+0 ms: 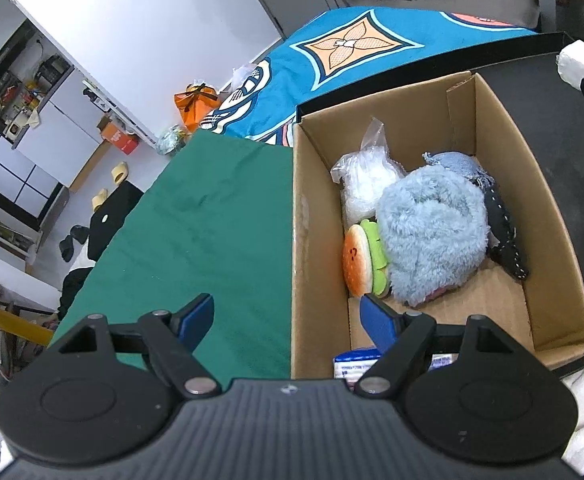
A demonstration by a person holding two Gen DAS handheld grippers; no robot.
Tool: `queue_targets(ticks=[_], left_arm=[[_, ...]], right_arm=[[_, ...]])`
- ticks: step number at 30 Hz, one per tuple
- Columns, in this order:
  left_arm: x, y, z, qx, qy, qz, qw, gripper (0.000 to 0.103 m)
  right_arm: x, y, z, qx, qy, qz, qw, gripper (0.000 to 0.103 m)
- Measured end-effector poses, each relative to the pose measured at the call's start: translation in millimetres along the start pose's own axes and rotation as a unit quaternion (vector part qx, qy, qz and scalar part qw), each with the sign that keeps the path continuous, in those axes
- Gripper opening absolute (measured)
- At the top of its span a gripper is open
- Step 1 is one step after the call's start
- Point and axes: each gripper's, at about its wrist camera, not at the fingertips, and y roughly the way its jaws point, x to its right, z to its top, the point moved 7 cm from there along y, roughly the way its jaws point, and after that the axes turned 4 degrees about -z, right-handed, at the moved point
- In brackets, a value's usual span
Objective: Organize soft objects
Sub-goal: 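Lift the white bundle and carry it over the box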
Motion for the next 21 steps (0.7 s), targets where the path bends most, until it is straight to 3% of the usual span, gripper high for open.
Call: queue_targets(ticks=[8, 16, 20, 21], left_arm=[[-9, -1, -2, 0.009, -0.031, -0.032, 0.999, 0.075], [-12, 1, -3, 0.011, -0.047, -0.049, 0.9976, 0.058], [-15, 2, -5, 0.011, -0.056, -0.061, 0.9965, 0.056], [-15, 3, -5, 0.009, -0.058, -0.065, 0.9961, 0.05]], right_arm=[[-21, -21, 7, 0.008, -0.001, 0.011, 1.0, 0.038], [-49, -37, 15, 0.009, -0.017, 0.032, 0.999, 0.038], [-66, -42, 18, 0.008, -0.029, 0.046, 0.998, 0.038], [-70, -43, 19, 0.007, -0.032, 0.05, 0.998, 0.038]])
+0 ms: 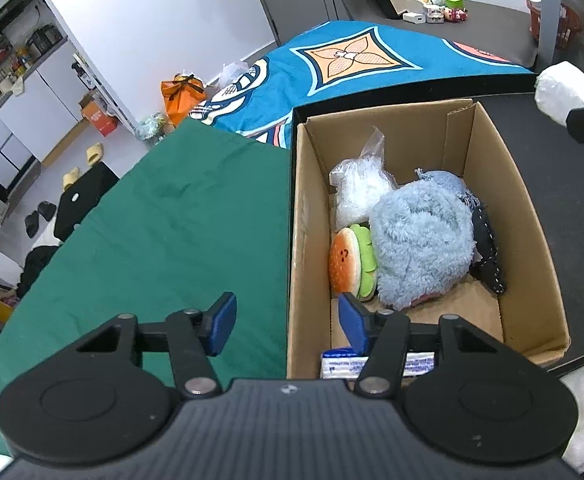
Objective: Organize soft objects
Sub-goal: 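Lift the white bundle and carry it over the box, then lower the white bundle into the box and open the right gripper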
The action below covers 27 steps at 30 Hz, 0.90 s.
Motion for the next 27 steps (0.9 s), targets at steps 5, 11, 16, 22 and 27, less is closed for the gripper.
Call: queue_targets(ticks=[5, 11, 16, 22, 27], left_arm=[[-2, 4, -2, -0.005, -0.008, -0.013, 0.9999, 0.036], [-4, 6, -5, -0.012, -0.013, -0.021, 0.9996, 0.021], [-5, 6, -7, -0.013, -0.018, -0.037, 0.999, 0.013], [-7, 6, -9, -0.013, -0.024, -0.053, 0.9982, 0.011], [-9, 6, -9, -0.009, -0.029, -0.06, 0.9977, 0.01]], right_arm=[[-22, -2, 3, -0.005, -0.015, 0.02, 1.0, 0.038], [-46, 0, 1, -0.016, -0.03, 0.038, 0.999, 0.038], [-62, 1, 0, -0.023, -0.04, 0.046, 0.998, 0.038], [-71, 3, -2, -0.037, -0.044, 0.052, 0.997, 0.038], [-75, 5, -6, -0.055, -0.051, 0.056, 0.996, 0.039]])
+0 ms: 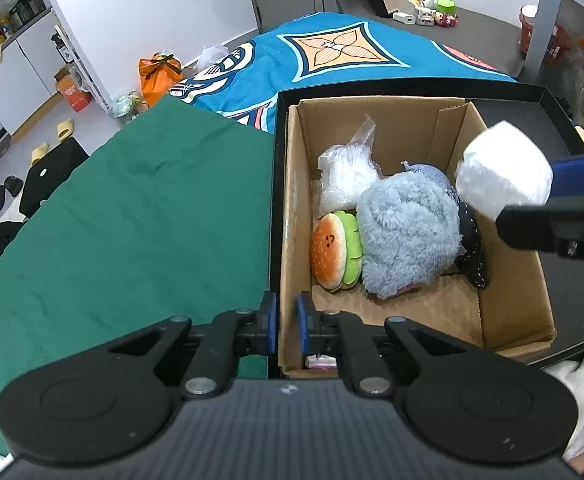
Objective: Organize soft objects
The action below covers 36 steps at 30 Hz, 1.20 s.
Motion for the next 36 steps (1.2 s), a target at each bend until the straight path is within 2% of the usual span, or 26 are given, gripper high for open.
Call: queue_targets(ticks=[3, 5, 18, 23, 27, 30, 36], left_arm=[[0, 0, 1, 0.002, 0.0, -0.001, 1.0, 0.01], [0, -1, 1, 0.004, 0.001, 0.0, 1.0, 0.01], [2, -4, 3, 0.005, 0.012, 0.01, 0.9999, 0.013], [7, -8, 3, -0.001, 0.023, -0.001, 0.9997, 0.016], [9, -12, 5, -0.007, 0.017, -0.004, 0.9998, 0.034], [17, -17, 3, -0.009, 0.021, -0.011, 0.9997, 0.041], [32, -26, 4, -0.015, 0.031, -0.011, 0.9994, 0.058]], right_arm=[[-1, 4, -1, -0.009, 0.003, -0.002, 1.0, 0.046], [0, 2, -1, -0.005, 0.005, -0.007, 1.0, 0.06], [34, -14, -15, -0.006, 0.045, -0.031, 0.999, 0.06], [38, -21, -22, -0.006, 0.058, -0.029, 0.998, 0.062], [46, -28, -28, -0.006, 0.078, -0.03, 0.996, 0.065], [54, -34, -33, -0.004, 0.093, -0.034, 0.995, 0.07], [74, -49, -40, 0.005, 0.119, -0.047, 0.992, 0.089]])
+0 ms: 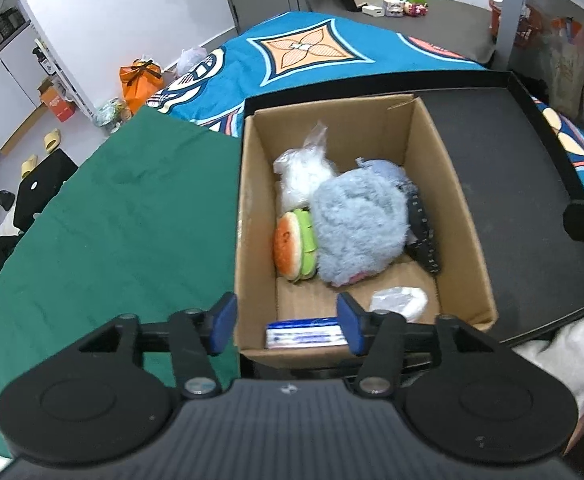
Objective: Organize soft objects
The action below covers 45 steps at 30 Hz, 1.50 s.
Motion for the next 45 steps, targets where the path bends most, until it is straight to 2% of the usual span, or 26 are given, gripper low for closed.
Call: queue_targets(ticks=[4, 10, 16, 21, 26, 31, 45], left_arm=[[10, -10, 6, 0.013, 0.003, 0.004, 0.9999, 0.074], [21, -24, 14, 0.016, -0.008, 0.005, 0.9998, 0.086], [25, -40, 19, 0.011, -0.033, 0.001, 0.9994, 0.088], [30, -59, 25, 0.021, -0.035, 0.002, 0.9992, 0.092], [30, -76, 30, 0.028, -0.045, 0.001, 0.9986, 0.093], [29, -97, 35, 0.044, -0.052, 0.0, 0.9977, 0.094], [17, -156, 43, 0.097, -0.065, 0.011, 0.9931, 0.094]], right_arm=[[15, -7, -5, 0.0, 0.022, -0.001, 1.0, 0.098], [36, -16, -12, -0.007, 0.065, 0.014, 0.998, 0.103], [52, -24, -16, -0.01, 0.088, 0.009, 0.996, 0.103], [64, -37, -16, 0.003, 0.093, -0.017, 0.996, 0.103], [78, -50, -15, 0.01, 0.119, -0.021, 0.993, 0.103], [84, -68, -12, 0.027, 0.122, -0.035, 0.991, 0.103], [78, -108, 6, 0.058, 0.119, -0.037, 0.991, 0.103]])
